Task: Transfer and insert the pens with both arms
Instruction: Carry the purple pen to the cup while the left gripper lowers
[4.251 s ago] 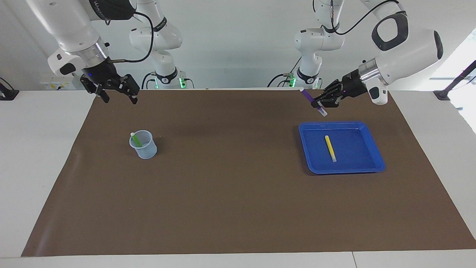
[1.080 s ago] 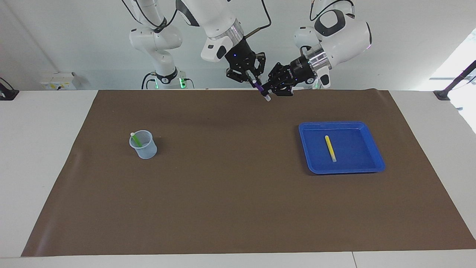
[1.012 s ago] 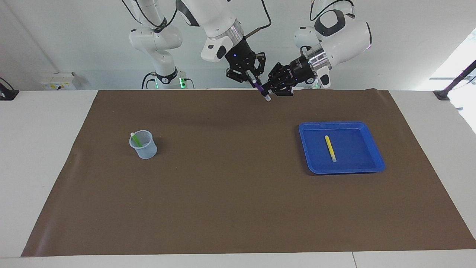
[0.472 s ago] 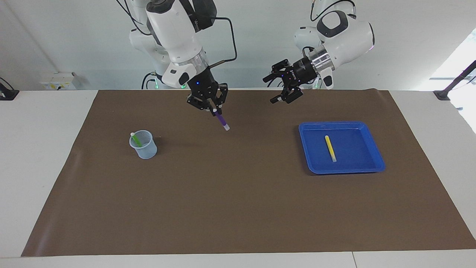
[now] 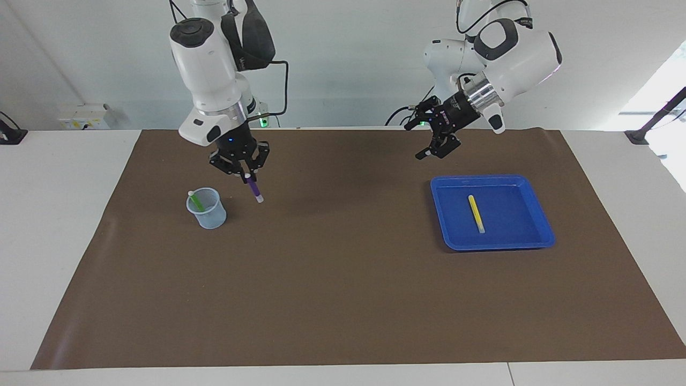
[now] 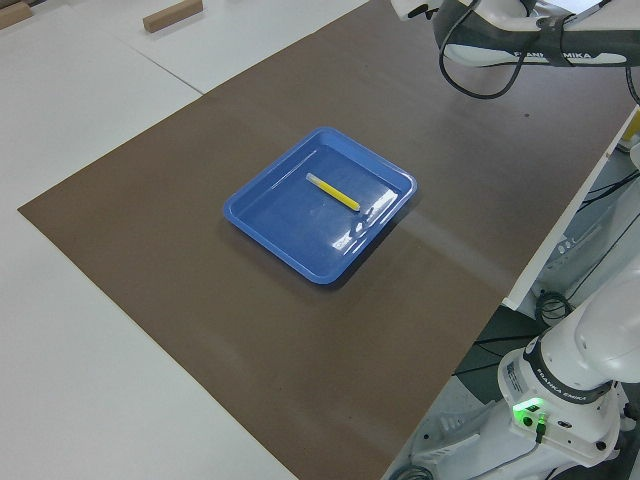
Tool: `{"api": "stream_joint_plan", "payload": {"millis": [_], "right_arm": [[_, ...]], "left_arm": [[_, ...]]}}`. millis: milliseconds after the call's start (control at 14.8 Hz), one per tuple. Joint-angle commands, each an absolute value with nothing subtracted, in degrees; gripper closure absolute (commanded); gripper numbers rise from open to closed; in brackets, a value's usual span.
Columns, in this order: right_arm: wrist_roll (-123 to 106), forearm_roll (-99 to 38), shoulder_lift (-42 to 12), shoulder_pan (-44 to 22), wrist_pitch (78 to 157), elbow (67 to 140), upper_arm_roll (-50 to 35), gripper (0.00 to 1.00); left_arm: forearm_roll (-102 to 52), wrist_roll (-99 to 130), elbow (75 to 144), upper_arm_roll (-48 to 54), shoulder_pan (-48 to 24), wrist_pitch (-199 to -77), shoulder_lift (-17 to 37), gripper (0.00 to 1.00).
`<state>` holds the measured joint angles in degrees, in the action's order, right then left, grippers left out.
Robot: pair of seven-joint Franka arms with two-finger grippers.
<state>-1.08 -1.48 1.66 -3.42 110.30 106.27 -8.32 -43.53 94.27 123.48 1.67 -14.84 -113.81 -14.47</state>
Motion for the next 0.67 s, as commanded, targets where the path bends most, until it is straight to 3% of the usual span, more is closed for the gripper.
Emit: {"api": "stream_joint_plan", "payload": {"millis": [0, 337, 607], "right_arm": [[-6.7, -0.1, 5.3, -3.3, 110.0, 110.4, -4.8, 1.0], [-12.5, -0.1, 8.9, -3.3, 111.6, 117.8, 1.0, 1.0], [-14.4, -0.1, 10.9, -3.3, 120.4, 125.3, 3.2, 1.0]], "left_arm": [[-37.7, 95.1, 123.9, 1.8, -12.1, -110.9, -15.7, 0.0], [-34.5, 92.5, 123.6, 1.8, -6.6, -111.6, -15.6, 0.0], [-33.6, 81.2, 124.0, 1.8, -3.3, -112.2, -15.6, 0.0]]}}
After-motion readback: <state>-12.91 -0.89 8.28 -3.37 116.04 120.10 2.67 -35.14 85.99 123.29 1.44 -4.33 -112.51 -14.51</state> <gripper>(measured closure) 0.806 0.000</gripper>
